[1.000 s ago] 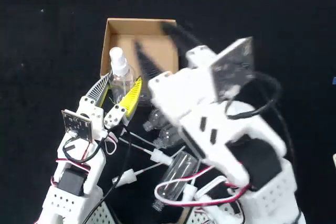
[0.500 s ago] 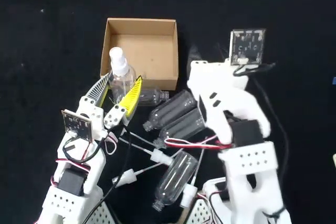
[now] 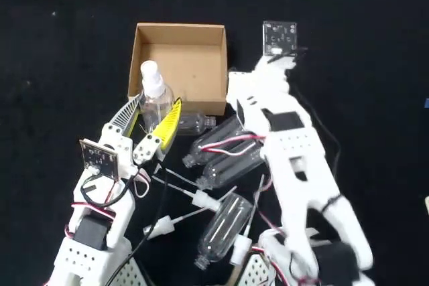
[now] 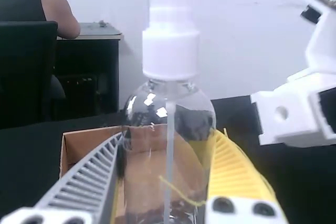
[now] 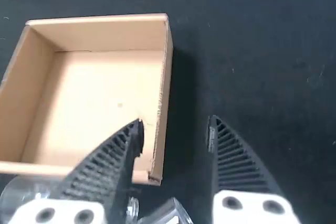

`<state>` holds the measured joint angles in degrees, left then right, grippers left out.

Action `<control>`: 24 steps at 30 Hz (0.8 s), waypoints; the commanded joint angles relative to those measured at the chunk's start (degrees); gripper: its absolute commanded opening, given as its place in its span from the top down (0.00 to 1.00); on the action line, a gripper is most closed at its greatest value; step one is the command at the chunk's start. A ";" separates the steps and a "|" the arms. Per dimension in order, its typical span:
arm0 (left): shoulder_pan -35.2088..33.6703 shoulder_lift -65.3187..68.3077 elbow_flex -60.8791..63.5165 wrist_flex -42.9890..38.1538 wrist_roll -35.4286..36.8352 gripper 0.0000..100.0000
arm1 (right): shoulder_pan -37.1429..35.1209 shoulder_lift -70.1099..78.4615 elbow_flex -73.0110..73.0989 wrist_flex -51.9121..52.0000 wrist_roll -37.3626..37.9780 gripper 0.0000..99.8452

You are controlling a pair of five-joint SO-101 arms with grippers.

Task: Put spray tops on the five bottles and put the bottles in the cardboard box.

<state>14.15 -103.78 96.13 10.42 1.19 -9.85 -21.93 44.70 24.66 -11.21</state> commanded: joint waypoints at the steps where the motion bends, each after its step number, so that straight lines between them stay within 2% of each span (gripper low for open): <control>1: -0.04 -0.62 1.27 0.18 0.00 0.87 | -2.02 3.30 -4.26 -4.48 -0.26 0.82; 13: -0.04 -0.62 1.27 0.26 0.00 0.87 | -5.19 7.34 -4.26 -7.47 0.18 0.82; 24: -0.04 -0.62 1.27 0.26 0.00 0.87 | -3.16 16.66 -4.26 -19.52 0.18 0.82</control>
<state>14.15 -103.78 96.13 10.42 1.19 -14.07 -5.32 44.44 8.31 -11.21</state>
